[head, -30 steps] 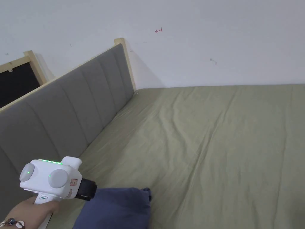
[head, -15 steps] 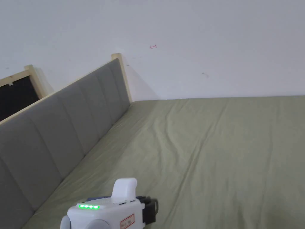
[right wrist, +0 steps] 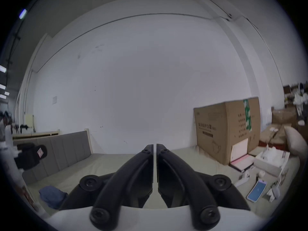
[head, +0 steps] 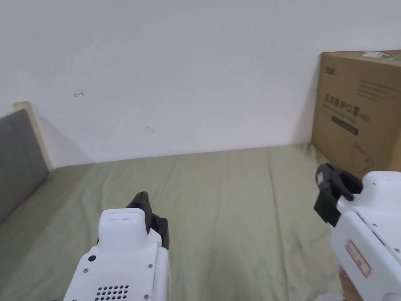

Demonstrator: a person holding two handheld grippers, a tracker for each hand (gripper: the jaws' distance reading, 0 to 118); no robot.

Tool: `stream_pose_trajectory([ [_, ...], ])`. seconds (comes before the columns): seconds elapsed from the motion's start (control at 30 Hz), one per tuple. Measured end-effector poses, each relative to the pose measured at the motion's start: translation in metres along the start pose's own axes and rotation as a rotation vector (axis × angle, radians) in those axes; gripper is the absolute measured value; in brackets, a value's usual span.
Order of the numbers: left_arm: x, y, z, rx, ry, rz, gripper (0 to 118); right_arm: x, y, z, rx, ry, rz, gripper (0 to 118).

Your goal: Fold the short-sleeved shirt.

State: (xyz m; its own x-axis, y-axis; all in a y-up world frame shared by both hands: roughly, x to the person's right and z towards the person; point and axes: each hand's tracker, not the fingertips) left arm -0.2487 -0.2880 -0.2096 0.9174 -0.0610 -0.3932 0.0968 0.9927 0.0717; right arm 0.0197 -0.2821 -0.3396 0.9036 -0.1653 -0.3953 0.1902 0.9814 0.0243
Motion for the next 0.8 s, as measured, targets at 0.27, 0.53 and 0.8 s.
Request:
stream_pose_trajectory([
  [0.27, 0.007, 0.011, 0.006, 0.0, -0.011, 0.042, 35, 0.012, 0.001, 0.02, -0.02, -0.029, 0.058, 57],
  [0.53, 0.005, 0.01, 0.011, -0.026, -0.01, 0.046, 118, 0.002, 0.001, 0.023, -0.098, -0.035, 0.133, 118],
  [0.8, -0.002, 0.009, 0.007, -0.073, 0.022, 0.062, 118, 0.002, 0.0, 0.026, -0.098, -0.035, 0.085, 118],
])
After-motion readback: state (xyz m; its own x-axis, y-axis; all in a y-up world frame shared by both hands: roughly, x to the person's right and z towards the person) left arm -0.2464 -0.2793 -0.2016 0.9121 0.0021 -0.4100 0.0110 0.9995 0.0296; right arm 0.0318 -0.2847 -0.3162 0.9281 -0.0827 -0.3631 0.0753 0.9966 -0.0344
